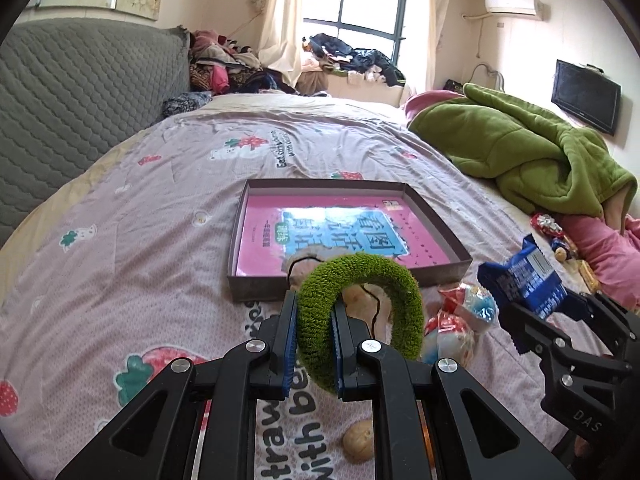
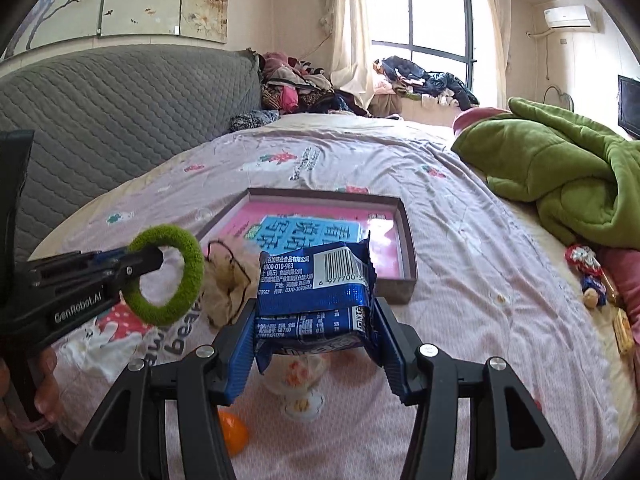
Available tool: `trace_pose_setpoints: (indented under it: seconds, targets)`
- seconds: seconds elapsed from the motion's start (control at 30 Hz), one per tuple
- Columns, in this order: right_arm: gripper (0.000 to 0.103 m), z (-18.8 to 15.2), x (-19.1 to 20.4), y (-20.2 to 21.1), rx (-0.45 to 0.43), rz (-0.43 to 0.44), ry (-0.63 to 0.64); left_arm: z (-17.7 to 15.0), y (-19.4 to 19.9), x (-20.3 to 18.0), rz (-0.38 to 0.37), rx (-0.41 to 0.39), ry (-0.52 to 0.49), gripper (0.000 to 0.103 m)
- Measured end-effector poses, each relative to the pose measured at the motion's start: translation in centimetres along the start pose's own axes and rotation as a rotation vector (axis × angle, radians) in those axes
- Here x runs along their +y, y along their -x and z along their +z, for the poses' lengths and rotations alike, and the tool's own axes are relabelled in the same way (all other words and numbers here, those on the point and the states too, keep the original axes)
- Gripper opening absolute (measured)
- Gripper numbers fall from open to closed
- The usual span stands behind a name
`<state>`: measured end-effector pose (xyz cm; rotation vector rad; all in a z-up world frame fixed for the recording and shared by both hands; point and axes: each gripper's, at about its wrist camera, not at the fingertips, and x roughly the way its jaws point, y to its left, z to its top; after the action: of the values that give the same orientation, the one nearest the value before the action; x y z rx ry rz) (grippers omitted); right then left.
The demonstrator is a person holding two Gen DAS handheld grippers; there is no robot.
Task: Organize objects
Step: 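Lift the blue packet with the right tool while the left tool carries the ring over the tray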
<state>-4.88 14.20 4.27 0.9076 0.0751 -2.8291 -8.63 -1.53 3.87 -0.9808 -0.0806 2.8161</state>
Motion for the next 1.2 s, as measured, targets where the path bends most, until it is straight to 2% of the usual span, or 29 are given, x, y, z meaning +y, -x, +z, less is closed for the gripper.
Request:
trace_pose_setpoints:
  seconds: [0.5, 0.97, 1.2]
  targets:
    - [0.055, 3.5, -0.4, -1.4, -0.071, -0.004, 0.020, 3.5, -0.8, -0.6, -0.004, -0.054, -0.033, 0.015]
    - [0.055, 5.6, -0.9, -3.0, -0.086, -0.010, 0.043, 6.4, -2.0, -1.0, -0.003, -0.092, -0.080, 0.015]
    - [0.055, 7.7, -1.6, -3.3, -0.131, -0.035, 0.067, 7.8, -2.8, -0.5, -0.001, -0.119, -0.091, 0.015]
